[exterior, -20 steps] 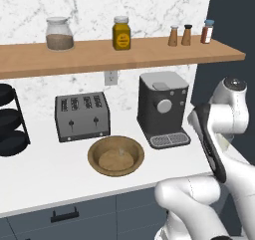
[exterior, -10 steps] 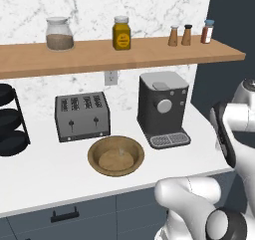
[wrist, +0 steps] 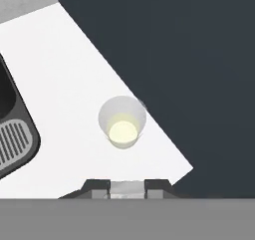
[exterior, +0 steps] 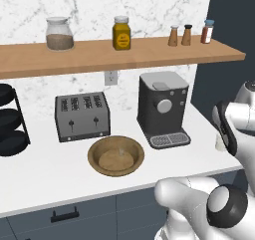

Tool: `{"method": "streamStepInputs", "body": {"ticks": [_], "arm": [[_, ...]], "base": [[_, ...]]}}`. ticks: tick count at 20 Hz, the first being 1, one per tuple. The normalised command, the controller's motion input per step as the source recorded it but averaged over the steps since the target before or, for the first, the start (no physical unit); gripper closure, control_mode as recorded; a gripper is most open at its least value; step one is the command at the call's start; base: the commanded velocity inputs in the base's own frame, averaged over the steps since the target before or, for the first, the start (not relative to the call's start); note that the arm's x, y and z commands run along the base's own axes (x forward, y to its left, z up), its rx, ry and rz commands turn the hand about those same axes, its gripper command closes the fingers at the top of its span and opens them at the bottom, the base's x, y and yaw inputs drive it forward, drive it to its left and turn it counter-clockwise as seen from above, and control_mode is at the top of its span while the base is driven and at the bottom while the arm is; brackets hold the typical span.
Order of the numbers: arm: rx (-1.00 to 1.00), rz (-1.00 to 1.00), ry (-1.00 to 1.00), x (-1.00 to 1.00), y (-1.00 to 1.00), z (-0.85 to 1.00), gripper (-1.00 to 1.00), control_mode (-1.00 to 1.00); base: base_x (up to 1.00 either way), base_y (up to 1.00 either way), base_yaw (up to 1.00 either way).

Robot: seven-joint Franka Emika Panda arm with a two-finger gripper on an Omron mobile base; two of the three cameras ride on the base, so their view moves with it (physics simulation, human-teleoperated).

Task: Grab a lemon wedge from the fridge and one ice cube from the ice bowl, and put them in the glass of lemonade.

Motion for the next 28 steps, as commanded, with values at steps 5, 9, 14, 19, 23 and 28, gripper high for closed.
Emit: {"method": "streamStepInputs", "body": {"ticks": [5,9,14,19,23,28], "arm": [[0.02,0.0,0.0,0.02,-0.18,-0.31,1.0,-1.0],[0.0,0.0,0.0,0.21,0.0,-0.09,1.0,-1.0],[0.0,0.0,0.0,0.24,0.0,-0.05,1.0,-1.0],[0.0,0.0,0.0,0.14,0.0,-0.05,1.0,-1.0],[0.0,0.0,0.0,0.04,0.0,-0.02,1.0,-1.0],[0.0,0.0,0.0,0.07,0.0,0.0,1.0,-1.0]], "base": [[0.0,0.0,0.0],[0.0,0.0,0.0],[0.0,0.0,0.0],[0.0,0.0,0.0],[0.0,0.0,0.0],[0.0,0.0,0.0]]}}
